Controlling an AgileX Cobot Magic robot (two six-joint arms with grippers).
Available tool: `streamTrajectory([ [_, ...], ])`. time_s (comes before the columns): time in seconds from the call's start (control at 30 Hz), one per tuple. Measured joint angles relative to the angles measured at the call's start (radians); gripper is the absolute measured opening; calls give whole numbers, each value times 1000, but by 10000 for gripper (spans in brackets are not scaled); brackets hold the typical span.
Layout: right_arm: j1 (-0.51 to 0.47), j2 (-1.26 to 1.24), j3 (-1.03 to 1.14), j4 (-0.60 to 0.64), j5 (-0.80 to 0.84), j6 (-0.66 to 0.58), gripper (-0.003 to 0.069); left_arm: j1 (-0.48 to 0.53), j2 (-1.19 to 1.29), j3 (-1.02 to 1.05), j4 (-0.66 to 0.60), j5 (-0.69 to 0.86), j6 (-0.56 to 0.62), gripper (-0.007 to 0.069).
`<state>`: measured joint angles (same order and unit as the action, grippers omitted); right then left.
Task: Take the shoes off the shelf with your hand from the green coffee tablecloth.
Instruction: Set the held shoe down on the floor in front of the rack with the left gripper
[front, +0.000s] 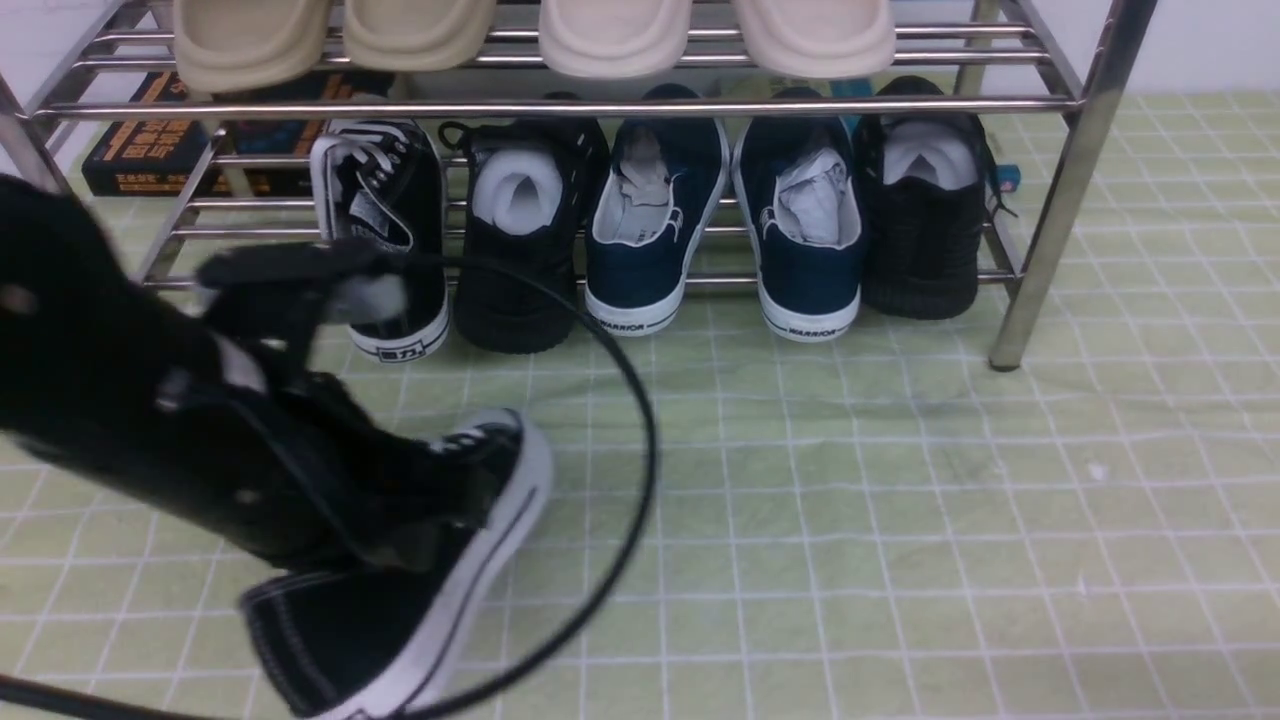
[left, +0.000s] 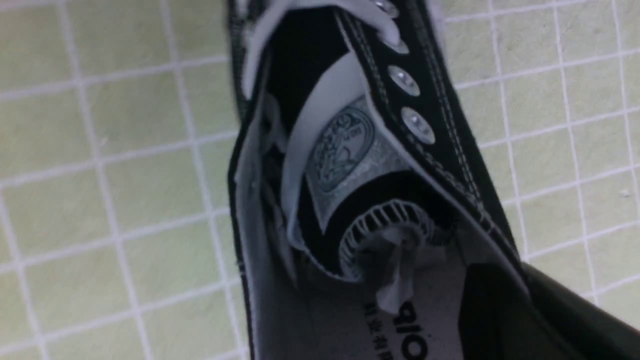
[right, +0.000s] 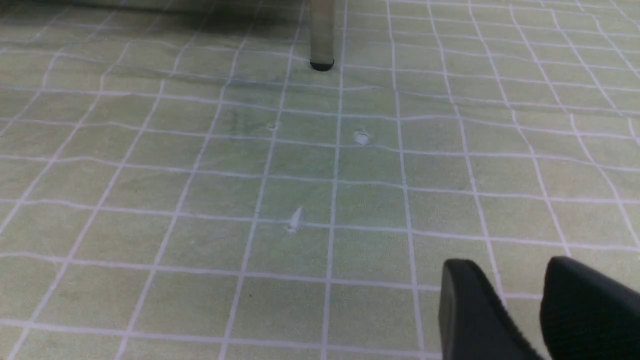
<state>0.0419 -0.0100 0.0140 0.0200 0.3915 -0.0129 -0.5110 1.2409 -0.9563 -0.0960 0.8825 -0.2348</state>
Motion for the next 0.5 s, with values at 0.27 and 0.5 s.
streamTrajectory([
  [0.27,0,0,0,0,0,0,238,-233,170,0,293,-156,-370,10],
  [0.5,0,0,0,0,0,0,238,-274,288,0,329,-252,-461,17],
])
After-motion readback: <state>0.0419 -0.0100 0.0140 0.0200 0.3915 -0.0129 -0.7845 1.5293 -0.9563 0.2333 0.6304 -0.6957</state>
